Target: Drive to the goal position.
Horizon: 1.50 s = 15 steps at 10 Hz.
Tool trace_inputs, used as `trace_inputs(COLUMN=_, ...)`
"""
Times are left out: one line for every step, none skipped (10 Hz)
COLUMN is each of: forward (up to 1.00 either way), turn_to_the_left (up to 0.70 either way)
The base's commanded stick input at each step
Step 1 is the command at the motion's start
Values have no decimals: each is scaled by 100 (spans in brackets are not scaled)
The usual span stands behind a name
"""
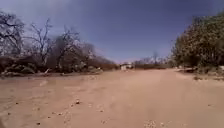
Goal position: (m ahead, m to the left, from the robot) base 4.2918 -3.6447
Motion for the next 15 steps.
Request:
trace_inputs(forward=85, turn_to_the_left=0)
trace_inputs(forward=85, turn_to_the_left=0)
trace_inputs(forward=85, turn_to_the_left=0)
trace_inputs(forward=85, turn_to_the_left=0)
trace_inputs(forward=85, turn_to_the_left=0)
trace_inputs(forward=85, turn_to_the_left=0)
trace_inputs(forward=85, turn_to_the_left=0)
trace_inputs(forward=85, turn_to_the_left=0)
trace_inputs(forward=85, turn_to_the_left=0)
trace_inputs(forward=85, turn_to_the_left=0)
trace_inputs(forward=85, turn_to_the_left=0)
trace_inputs(forward=85, turn_to_the_left=-3)
trace_inputs(forward=85, turn_to_the_left=-8)
trace_inputs(forward=85, turn_to_the_left=-33)
trace_inputs(forward=85, turn_to_the_left=-33)
